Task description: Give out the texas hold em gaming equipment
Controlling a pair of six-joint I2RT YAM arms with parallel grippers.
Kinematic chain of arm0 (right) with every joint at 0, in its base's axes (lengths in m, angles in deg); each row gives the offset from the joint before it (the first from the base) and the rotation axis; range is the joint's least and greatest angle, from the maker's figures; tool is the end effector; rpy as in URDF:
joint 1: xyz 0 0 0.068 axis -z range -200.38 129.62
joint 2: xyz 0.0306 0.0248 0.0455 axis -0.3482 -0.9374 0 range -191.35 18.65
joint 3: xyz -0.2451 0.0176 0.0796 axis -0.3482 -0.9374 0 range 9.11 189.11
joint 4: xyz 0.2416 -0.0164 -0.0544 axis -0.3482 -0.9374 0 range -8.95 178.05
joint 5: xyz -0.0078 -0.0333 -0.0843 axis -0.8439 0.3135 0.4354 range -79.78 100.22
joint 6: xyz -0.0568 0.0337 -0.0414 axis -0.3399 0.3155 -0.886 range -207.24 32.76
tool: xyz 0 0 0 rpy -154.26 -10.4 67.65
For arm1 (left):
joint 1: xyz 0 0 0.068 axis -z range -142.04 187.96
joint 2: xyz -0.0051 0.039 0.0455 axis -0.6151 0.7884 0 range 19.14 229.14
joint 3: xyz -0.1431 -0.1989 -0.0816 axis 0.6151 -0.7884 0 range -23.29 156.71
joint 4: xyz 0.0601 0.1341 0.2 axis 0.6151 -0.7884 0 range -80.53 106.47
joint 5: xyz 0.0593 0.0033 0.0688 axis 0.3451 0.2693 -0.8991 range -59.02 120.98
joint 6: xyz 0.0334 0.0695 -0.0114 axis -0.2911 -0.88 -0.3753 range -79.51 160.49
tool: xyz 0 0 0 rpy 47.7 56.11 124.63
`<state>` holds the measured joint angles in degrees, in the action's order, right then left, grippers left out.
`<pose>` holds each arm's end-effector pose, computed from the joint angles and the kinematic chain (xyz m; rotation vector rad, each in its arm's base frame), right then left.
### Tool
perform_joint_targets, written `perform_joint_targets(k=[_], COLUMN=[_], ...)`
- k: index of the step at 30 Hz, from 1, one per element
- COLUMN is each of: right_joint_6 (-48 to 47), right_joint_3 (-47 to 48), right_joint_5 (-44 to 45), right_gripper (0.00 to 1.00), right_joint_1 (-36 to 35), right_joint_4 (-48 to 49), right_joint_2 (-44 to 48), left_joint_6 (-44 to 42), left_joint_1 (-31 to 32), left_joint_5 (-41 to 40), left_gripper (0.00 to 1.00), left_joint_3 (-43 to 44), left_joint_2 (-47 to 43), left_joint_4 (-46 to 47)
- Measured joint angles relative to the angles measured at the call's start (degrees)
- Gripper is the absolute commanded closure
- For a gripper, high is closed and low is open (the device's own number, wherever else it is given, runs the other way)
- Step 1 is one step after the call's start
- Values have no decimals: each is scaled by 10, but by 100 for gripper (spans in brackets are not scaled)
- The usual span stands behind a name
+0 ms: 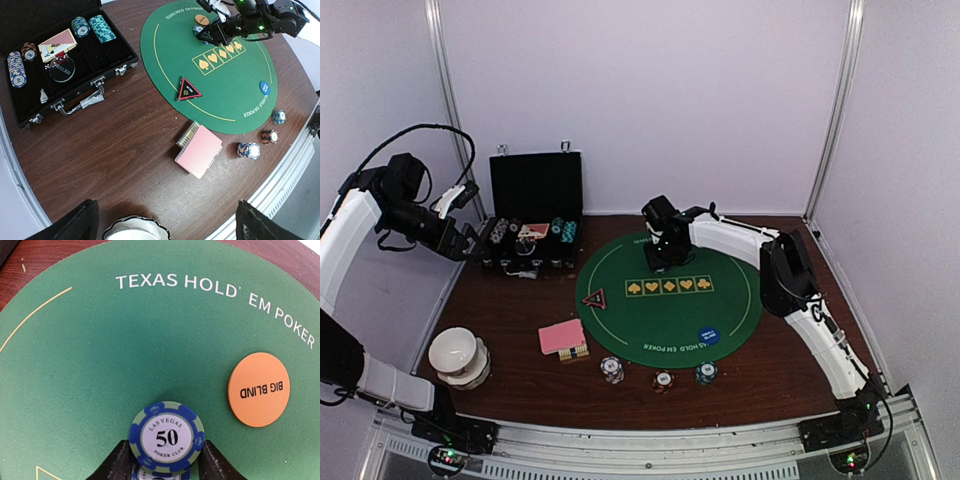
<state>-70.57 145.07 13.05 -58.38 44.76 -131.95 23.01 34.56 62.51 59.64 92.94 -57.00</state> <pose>0.4356 0.3360 0.1164 -0.4644 2.5660 0.2869 0.2272 -0.0214 0.3306 0.4741 2.5050 -0.6014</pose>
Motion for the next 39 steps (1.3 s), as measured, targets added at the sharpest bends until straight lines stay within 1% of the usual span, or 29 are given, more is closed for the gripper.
perform_joint_targets(k=[1, 7, 10, 13, 17, 21, 24, 28, 31, 34, 39], right_joint_6=[0, -12, -18, -22, -19, -10, 8, 42, 64, 83, 103], right_joint_3=[-2, -25, -65, -138, -261, -409, -509, -629, -686, -716, -737], right_joint_5=[0, -2, -4, -5, -9, -16, -21, -30, -37, -44, -52], right_gripper=[51, 32, 27, 27, 26, 26, 24, 20, 19, 18, 19], right_joint_1=[0, -4, -9, -19, -43, -87, -122, -161, -177, -189, -197], right_joint_4=[0, -11, -11, -4, 18, 46, 44, 42, 36, 34, 41], right_joint_2=[2, 27, 70, 146, 272, 391, 449, 499, 521, 538, 547], left_joint_6=[0, 0, 0, 0, 0, 0, -2, -4, -6, -7, -7], left_joint_1=[0, 0, 0, 0, 0, 0, 0, 0, 0, 0, 0], left_joint_5=[0, -1, -4, -7, -11, -12, -13, -13, -14, -14, -14], left_gripper=[2, 2, 2, 3, 3, 2, 2, 2, 2, 2, 2], left_joint_3=[0, 0, 0, 0, 0, 0, 1, 2, 2, 2, 2], left_joint_2=[0, -3, -3, -3, -3, -3, -3, -3, -5, -8, -9], left_joint_4=[0, 0, 0, 0, 0, 0, -1, -1, -2, -2, -3])
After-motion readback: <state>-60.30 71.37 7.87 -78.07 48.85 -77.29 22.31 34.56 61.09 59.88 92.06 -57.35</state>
